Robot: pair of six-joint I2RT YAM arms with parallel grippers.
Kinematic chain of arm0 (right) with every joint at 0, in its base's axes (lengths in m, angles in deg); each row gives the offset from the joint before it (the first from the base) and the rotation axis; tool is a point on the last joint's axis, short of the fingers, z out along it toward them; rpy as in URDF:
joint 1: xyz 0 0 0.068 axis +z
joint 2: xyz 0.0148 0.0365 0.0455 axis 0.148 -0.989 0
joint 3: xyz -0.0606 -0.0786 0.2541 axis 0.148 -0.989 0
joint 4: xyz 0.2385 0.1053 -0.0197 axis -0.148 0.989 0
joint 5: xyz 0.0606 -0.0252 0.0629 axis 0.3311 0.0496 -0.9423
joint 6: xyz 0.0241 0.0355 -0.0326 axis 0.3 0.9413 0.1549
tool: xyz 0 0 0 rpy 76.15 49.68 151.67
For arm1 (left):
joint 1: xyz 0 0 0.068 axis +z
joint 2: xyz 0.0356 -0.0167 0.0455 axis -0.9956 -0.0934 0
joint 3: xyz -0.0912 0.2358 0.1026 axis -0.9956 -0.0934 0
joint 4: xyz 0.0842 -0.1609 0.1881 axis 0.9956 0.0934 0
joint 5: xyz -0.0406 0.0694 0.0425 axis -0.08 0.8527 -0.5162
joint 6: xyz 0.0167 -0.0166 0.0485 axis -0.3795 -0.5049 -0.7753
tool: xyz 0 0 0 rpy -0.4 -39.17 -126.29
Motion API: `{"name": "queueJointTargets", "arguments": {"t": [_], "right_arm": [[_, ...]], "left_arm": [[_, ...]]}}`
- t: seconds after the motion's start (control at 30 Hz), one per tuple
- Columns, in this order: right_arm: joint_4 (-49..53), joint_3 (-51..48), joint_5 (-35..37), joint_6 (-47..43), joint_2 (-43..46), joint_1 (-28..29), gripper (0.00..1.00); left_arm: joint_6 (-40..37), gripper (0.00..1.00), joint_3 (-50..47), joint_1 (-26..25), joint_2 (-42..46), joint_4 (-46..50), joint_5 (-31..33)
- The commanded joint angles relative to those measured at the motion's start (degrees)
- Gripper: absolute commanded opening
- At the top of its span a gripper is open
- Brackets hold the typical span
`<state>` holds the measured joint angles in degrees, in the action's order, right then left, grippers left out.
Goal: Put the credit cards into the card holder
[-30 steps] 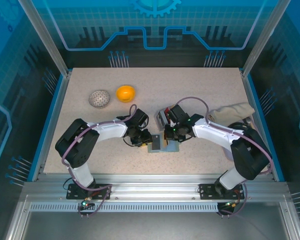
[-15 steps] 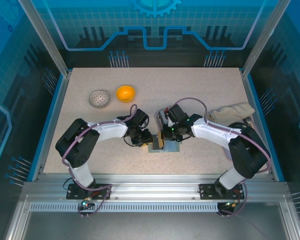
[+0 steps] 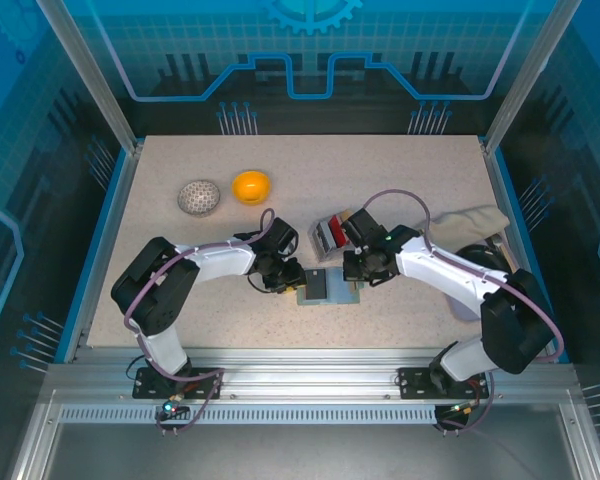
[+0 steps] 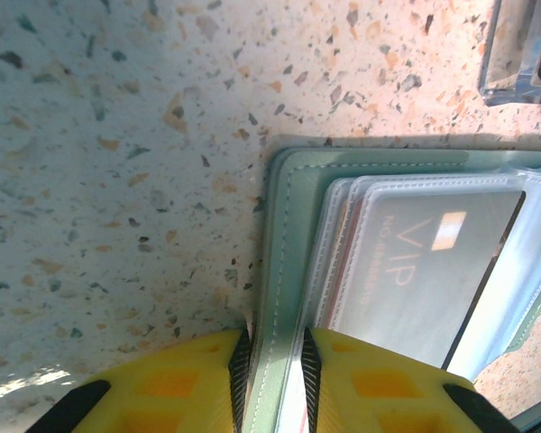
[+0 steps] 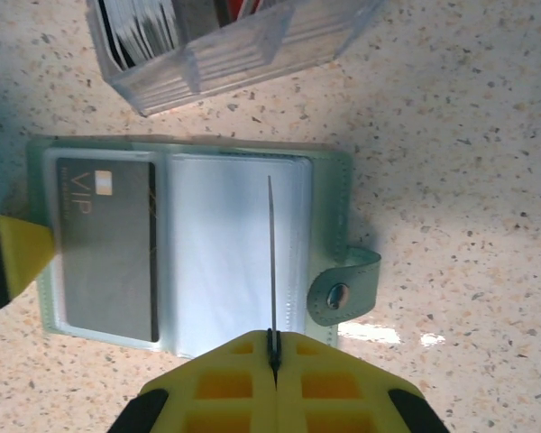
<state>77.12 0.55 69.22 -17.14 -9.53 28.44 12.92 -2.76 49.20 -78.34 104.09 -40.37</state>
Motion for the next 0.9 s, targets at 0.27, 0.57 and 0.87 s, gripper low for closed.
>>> {"name": "queueJointTargets", "arguments": {"t": [0.27,0.57,0.87], "right_arm": [[-1.07,-0.27,-0.78,-0.65,-5.61,-0.23,0.03],[-3.87,-0.02,-3.83,0.24,-7.66,0.65,0.03],[-4.17,2.12,-4.46,0.58,-7.6,1.15,0.02]], "left_arm": [[-0.68,0.26,-1.0,-1.66,-1.79,-3.17,-1.2],[-0.68,0.26,-1.17,-1.69,-1.95,-3.41,-1.48],[-0.51,0.26,-1.14,-1.7,-2.06,-3.5,-1.65]]}}
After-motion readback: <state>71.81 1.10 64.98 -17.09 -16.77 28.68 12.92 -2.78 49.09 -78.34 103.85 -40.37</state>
